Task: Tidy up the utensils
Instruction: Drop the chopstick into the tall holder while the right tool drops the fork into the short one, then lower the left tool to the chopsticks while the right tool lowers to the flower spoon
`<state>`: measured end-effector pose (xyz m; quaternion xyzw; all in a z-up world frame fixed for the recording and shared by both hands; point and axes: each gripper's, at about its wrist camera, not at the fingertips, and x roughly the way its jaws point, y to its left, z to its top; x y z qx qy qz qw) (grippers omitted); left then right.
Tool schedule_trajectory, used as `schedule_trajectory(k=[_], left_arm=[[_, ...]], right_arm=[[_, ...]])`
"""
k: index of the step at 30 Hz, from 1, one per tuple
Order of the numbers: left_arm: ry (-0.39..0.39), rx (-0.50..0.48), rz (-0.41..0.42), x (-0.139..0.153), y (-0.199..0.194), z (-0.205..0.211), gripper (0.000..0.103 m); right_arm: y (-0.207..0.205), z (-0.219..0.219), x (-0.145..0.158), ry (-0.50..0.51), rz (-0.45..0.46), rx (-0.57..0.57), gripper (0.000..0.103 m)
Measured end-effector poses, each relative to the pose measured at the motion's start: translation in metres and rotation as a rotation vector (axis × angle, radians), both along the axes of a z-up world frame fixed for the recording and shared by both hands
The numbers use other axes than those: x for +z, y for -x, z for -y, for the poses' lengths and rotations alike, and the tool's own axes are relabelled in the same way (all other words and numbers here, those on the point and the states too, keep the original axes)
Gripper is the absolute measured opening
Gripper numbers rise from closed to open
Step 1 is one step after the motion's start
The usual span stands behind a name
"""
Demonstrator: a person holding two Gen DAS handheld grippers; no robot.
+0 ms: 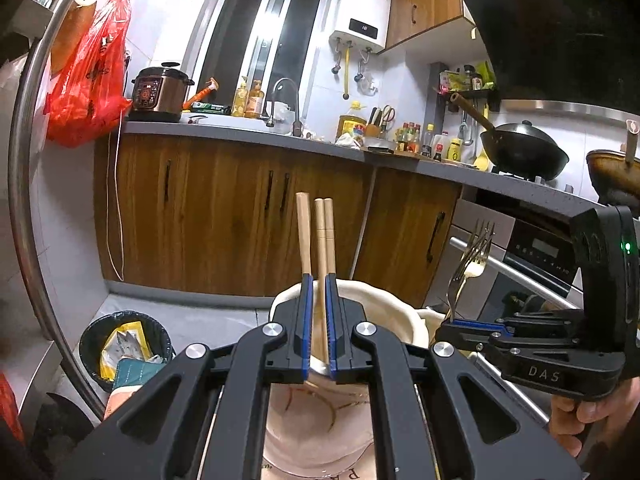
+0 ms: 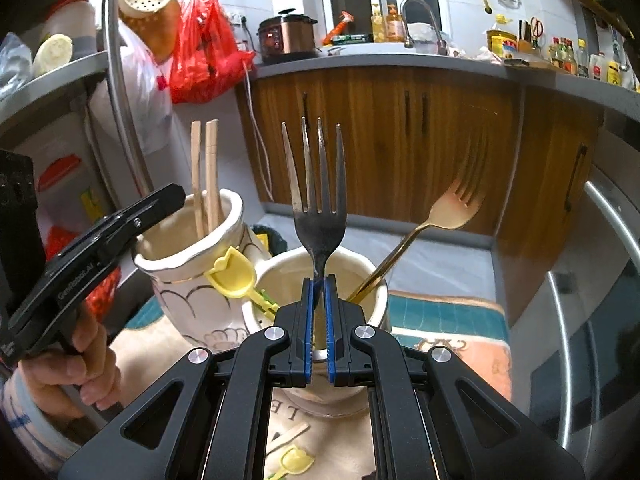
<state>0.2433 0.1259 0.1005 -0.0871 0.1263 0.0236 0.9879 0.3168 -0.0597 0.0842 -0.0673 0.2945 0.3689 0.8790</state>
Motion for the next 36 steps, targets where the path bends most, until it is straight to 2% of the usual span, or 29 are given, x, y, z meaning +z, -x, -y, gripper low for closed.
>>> schedule_trajectory(k=[2,4,7,13,17,22,29,36], left_arm=[[-0.002,0.0,0.001,0.0,0.003,0.0,0.015],[-0.001,-0.002,0.007,0.002,0.006,0.0,0.029],[0.007,-0.016,0.006,0.005,0.012,0.001,0.041],[-0.02,-0.026,0.022,0.012,0.027,0.007,0.054],[0.002,-0.02,0.032,0.016,0.037,0.003,0.064],[0.012,0.007,0.043,0.017,0.056,-0.003,0.077],[0.033,0.017,0.002,0.004,0.081,-0.008,0.077],[0.027,-0.039,-0.086,-0.018,0.086,0.003,0.076]], right_arm=[[0.001,-0.001,0.003,0.01,0.004,-0.004,0.007],[0.002,0.0,0.006,0.013,0.012,-0.008,0.016],[0.006,0.005,0.011,0.008,0.022,-0.012,0.023],[0.017,0.019,0.017,-0.007,0.022,-0.012,0.033],[0.028,0.033,0.021,-0.009,0.029,-0.018,0.034],[0.049,0.051,0.015,0.022,0.025,-0.006,0.044],[0.067,0.072,-0.021,0.13,-0.055,-0.003,0.044],[0.08,0.088,-0.052,0.208,-0.126,-0.01,0.044]])
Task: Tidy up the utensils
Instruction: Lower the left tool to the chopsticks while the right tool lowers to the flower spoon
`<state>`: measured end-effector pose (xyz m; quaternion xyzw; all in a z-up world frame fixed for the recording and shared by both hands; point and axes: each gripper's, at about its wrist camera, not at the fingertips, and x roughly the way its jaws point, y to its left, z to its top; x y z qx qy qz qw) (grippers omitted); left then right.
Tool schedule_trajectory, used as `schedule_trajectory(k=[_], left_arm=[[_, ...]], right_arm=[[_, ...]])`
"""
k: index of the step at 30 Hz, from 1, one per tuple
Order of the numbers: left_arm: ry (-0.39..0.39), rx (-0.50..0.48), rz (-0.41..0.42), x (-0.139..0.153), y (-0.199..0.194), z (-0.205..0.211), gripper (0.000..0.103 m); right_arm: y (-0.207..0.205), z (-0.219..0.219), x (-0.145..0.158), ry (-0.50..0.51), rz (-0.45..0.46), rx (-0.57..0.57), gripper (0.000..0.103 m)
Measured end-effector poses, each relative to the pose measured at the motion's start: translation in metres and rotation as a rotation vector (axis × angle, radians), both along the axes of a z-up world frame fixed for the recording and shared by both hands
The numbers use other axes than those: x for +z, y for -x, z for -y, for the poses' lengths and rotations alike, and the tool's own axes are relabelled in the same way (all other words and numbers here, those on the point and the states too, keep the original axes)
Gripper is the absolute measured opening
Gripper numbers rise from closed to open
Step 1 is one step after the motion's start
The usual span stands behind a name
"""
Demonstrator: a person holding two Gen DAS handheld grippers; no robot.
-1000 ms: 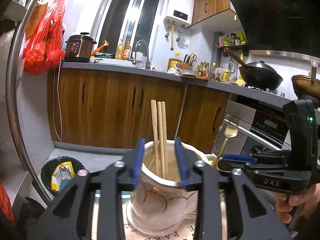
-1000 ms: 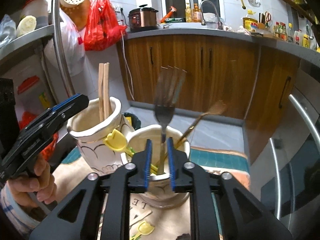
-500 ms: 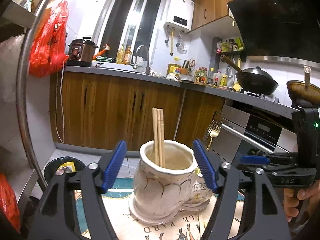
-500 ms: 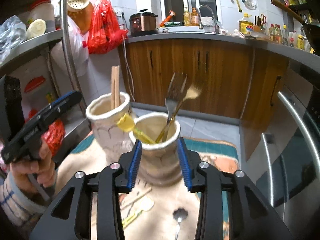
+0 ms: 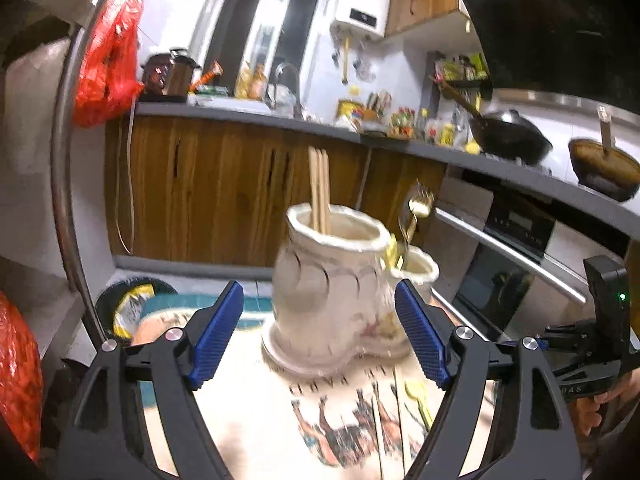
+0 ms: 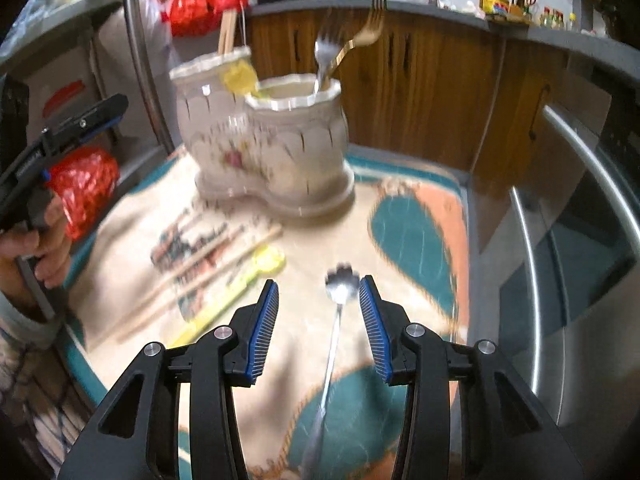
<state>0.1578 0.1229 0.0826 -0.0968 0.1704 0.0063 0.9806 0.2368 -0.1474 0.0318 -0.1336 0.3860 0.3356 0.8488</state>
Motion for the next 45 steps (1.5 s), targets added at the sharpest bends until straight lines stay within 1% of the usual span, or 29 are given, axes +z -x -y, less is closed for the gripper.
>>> schedule_trajectory(k=[2,4,5,8,10,12,13,22,26,27,28,36,42,44,45], left_arm=[[0.008,-0.022,-0.038,-0.009,-0.002,0.003,0.071],[0.002,-0.049,-0.096,-0.019,-0.006,0.008,0.069],[-0.004,-0.058,-0.118,-0.023,-0.008,0.011,0.066],[-0.033,-0.099,-0.206,-0.037,-0.015,0.02,0.061],[-0.047,-0.129,-0.257,-0.045,-0.02,0.026,0.059],[-0.072,-0.166,-0.321,-0.055,-0.025,0.035,0.055],[-0.083,-0.179,-0.349,-0.06,-0.026,0.039,0.055],[-0.136,-0.224,-0.471,-0.079,-0.027,0.056,0.05],[-0.175,-0.242,-0.523,-0.085,-0.029,0.066,0.04],[-0.185,-0.24,-0.539,-0.087,-0.029,0.068,0.035],[-0.195,-0.239,-0.555,-0.089,-0.029,0.069,0.032],[-0.249,-0.269,-0.611,-0.087,-0.025,0.076,0.032],[-0.287,-0.307,-0.686,-0.084,-0.034,0.081,0.032],[-0.282,-0.331,-0.715,-0.083,-0.041,0.081,0.032],[-0.275,-0.344,-0.728,-0.082,-0.044,0.08,0.032]], right_arm=[[0.0,0.002,-0.008,0.018,-0.032,0.006,0.044],[-0.002,0.004,-0.017,0.029,-0.075,0.015,0.044],[-0.004,0.004,-0.022,0.047,-0.097,0.018,0.044],[-0.01,0.003,-0.03,0.096,-0.133,0.023,0.043],[-0.012,0.002,-0.035,0.126,-0.153,0.029,0.04],[-0.014,0.0,-0.038,0.159,-0.168,0.039,0.039],[-0.016,-0.001,-0.039,0.169,-0.174,0.042,0.039],[-0.025,-0.016,-0.038,0.237,-0.214,0.067,0.038],[-0.028,-0.02,-0.038,0.259,-0.237,0.079,0.038],[-0.028,-0.021,-0.037,0.261,-0.243,0.081,0.038],[-0.028,-0.021,-0.037,0.263,-0.247,0.083,0.037],[-0.035,-0.028,-0.037,0.316,-0.293,0.119,0.037],[-0.037,-0.034,-0.036,0.354,-0.319,0.132,0.037],[-0.039,-0.033,-0.036,0.354,-0.324,0.132,0.036],[-0.04,-0.033,-0.036,0.351,-0.325,0.127,0.032]])
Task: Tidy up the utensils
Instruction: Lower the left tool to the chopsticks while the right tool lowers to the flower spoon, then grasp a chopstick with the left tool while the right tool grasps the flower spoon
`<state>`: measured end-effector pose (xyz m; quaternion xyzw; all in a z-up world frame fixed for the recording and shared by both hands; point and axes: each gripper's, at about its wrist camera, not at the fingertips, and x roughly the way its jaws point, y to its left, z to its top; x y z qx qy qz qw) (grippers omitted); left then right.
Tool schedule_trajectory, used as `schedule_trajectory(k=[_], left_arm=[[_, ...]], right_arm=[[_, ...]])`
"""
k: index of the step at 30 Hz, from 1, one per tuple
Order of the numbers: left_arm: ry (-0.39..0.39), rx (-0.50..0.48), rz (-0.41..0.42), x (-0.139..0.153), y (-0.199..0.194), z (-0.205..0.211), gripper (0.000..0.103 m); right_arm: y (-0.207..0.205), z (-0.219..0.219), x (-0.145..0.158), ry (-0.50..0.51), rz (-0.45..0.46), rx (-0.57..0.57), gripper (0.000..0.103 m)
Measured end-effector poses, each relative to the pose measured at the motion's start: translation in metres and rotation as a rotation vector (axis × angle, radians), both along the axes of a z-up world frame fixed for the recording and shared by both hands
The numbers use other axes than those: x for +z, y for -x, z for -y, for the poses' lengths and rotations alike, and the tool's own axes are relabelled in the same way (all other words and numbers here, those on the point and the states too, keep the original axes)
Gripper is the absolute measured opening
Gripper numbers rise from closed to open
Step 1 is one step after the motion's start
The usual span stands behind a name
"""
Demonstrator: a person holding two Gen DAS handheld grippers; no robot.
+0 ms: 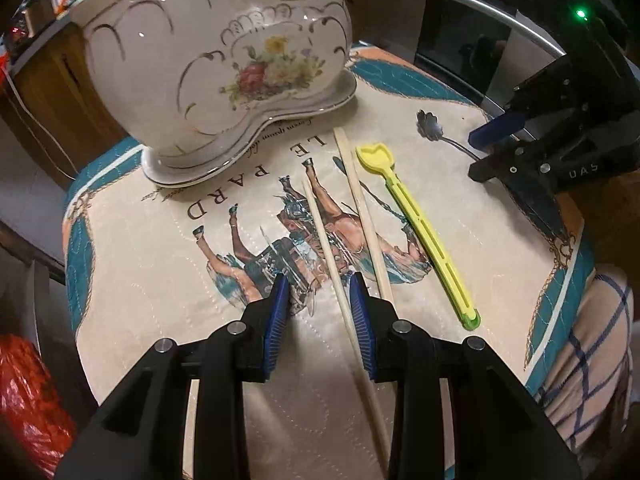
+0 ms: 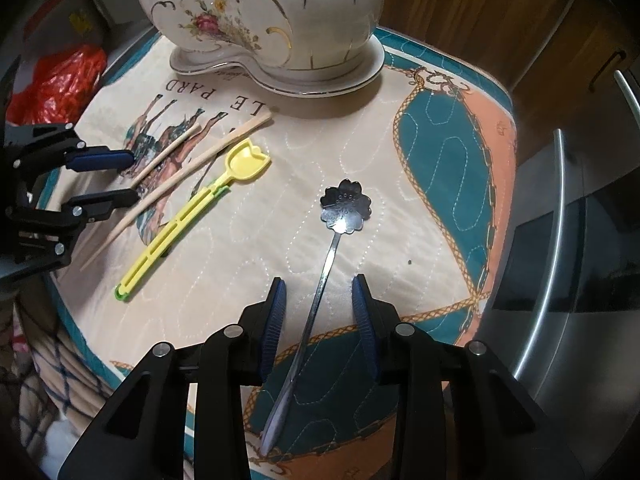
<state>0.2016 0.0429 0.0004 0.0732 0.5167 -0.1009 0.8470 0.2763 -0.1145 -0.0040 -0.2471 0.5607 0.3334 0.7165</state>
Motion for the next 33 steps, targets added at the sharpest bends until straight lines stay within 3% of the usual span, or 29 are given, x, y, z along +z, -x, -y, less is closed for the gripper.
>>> schedule_trajectory(k=[4,19,20,22,33], left_arm=[[-0.003,-0.027,-0.028,0.001,-0.005,0.002,0.027],[-0.022,-0.067,-0.121,0.003,-0.02,0.006,0.019],[-0.022,-0.065,-0.116,0.003,-0.02,0.005,0.018],[-0.018,-0.059,-0.101,0.003,-0.019,0.004,0.004],[0.077,0.001,0.038,0.019,0.006,-0.024,0.004]], right_arm=[[-0.001,0.003,0.001,-0.015,0.007,-0.022,0.02],[0.005,0.005,0.002,-0.032,0.043,-0.014,0.004],[0.006,0.006,0.003,-0.039,0.047,-0.016,0.004],[0.007,0.007,0.005,-0.059,0.05,-0.016,0.004],[0.011,0.016,0.025,-0.194,0.067,-0.023,0.004]])
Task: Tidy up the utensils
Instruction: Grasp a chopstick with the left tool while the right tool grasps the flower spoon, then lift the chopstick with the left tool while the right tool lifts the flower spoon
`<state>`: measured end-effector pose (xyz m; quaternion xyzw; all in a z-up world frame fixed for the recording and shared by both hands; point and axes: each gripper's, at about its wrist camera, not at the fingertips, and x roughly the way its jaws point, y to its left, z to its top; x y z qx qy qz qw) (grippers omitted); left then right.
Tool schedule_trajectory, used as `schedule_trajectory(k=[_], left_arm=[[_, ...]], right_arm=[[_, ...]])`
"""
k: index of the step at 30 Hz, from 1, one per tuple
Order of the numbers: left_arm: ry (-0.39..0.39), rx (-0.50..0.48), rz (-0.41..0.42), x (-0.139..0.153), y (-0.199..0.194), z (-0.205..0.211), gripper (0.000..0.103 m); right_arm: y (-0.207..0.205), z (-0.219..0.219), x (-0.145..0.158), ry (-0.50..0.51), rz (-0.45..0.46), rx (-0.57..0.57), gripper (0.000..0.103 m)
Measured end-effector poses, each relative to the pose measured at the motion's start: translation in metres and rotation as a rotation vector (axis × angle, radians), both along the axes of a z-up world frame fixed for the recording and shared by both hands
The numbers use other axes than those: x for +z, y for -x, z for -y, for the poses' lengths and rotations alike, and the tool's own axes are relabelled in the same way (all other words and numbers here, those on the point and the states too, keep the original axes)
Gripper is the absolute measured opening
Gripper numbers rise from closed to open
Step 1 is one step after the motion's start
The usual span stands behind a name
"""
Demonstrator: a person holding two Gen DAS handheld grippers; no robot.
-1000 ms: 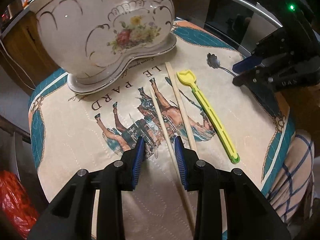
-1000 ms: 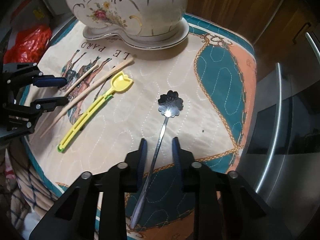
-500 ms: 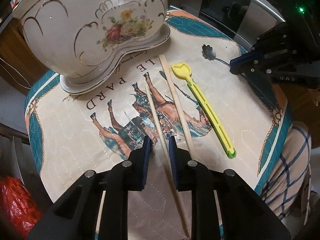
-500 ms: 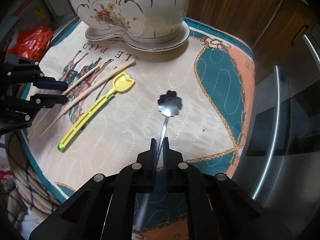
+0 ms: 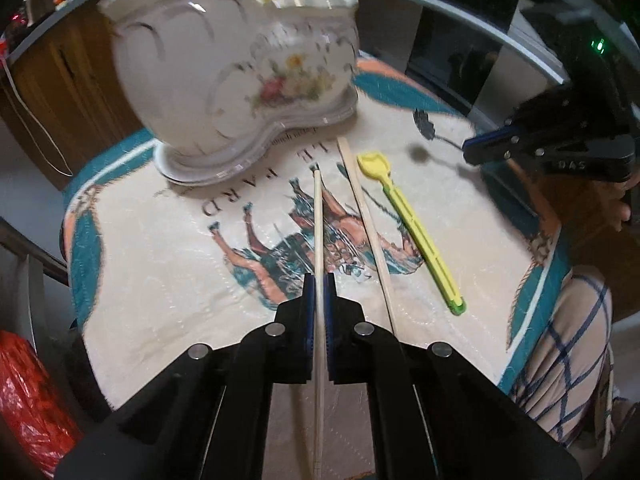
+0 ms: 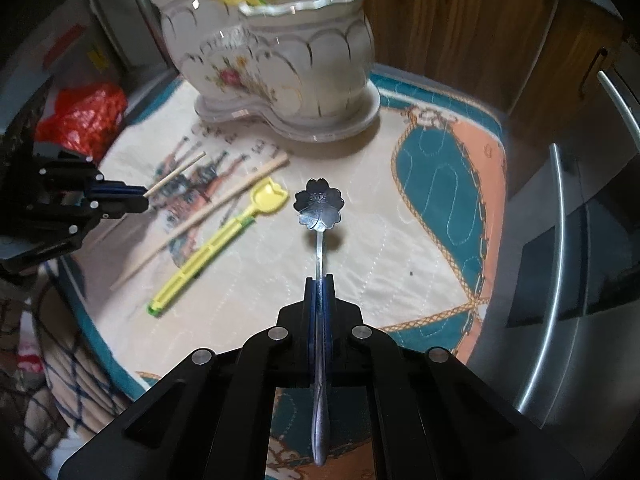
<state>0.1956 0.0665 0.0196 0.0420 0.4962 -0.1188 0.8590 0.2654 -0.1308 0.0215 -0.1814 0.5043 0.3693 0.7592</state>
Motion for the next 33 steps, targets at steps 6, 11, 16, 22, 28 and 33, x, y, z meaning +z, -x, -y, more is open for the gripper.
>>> schedule_trajectory(k=[6,11,16,22,28,33], left_arm=[[0.121,0.035,0.161,0.035,0.023,-0.021,0.004],[0.218,0.073,0.293,0.063,0.032,-0.033,0.004],[0.257,0.131,0.41,0.083,0.03,-0.039,0.004],[0.319,0.172,0.559,0.104,0.026,-0.044,0.004],[0.342,0.197,0.615,0.114,0.009,-0.053,0.004],[0.355,0.219,0.685,0.123,-0.007,-0.06,0.004]], right_arm=[[0.006,0.007,0.025,-0.148,0.038,-0.026,0.004],[0.012,0.015,0.049,-0.313,0.077,-0.056,0.004],[0.008,0.017,0.066,-0.434,0.127,-0.09,0.004],[0.002,0.009,0.086,-0.54,0.243,-0.127,0.004],[-0.004,-0.006,0.1,-0.616,0.31,-0.129,0.004],[-0.014,-0.02,0.106,-0.648,0.371,-0.144,0.004]])
